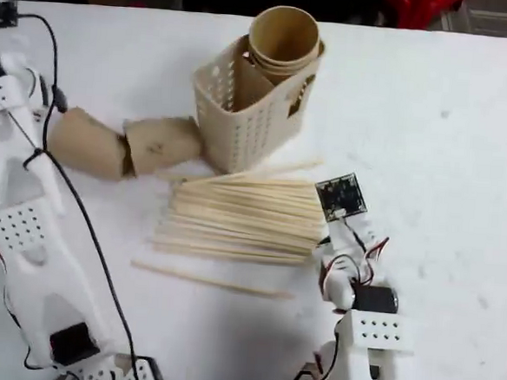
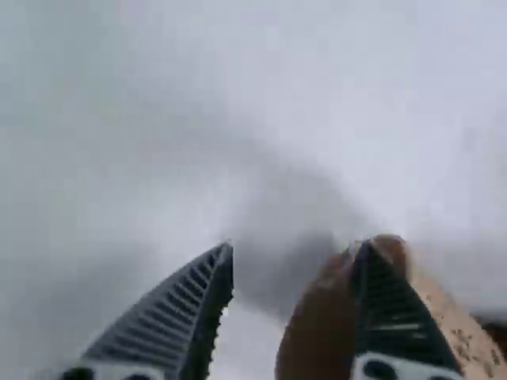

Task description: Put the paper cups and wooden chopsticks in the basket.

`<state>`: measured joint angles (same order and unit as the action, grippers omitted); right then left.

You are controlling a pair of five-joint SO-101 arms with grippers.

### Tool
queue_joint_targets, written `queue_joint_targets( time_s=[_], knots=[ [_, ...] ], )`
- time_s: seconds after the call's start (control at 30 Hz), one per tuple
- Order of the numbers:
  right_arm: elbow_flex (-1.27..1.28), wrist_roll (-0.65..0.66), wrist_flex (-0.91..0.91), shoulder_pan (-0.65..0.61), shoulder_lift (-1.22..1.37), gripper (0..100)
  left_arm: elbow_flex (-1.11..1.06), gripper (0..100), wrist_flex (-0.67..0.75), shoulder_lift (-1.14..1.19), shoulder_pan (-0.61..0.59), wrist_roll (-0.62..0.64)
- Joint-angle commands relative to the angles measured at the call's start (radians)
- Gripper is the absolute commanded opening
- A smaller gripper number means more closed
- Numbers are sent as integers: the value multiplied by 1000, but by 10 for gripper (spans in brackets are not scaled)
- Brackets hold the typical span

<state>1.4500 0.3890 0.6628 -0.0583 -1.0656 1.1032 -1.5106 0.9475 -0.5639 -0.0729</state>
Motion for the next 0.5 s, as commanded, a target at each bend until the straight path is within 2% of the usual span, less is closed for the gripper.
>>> queue_joint_targets(
  time_s=[0.0, 0.13, 0.3, 0.4, 0.47],
  knots=[
    [-5, 8, -18, -8, -10, 18, 14, 249, 14, 22, 48, 25],
    [-5, 8, -18, -8, -10, 18, 15, 251, -5, 10, 53, 64],
    [-5, 8, -18, -8, -10, 18, 66, 251, -164, -41, 58, 64],
    [-5, 8, -18, -8, -10, 18, 121, 251, -279, -58, 62, -2],
    [-5, 8, -18, -8, -10, 18, 101, 249, -281, -68, 70, -48]
  ],
)
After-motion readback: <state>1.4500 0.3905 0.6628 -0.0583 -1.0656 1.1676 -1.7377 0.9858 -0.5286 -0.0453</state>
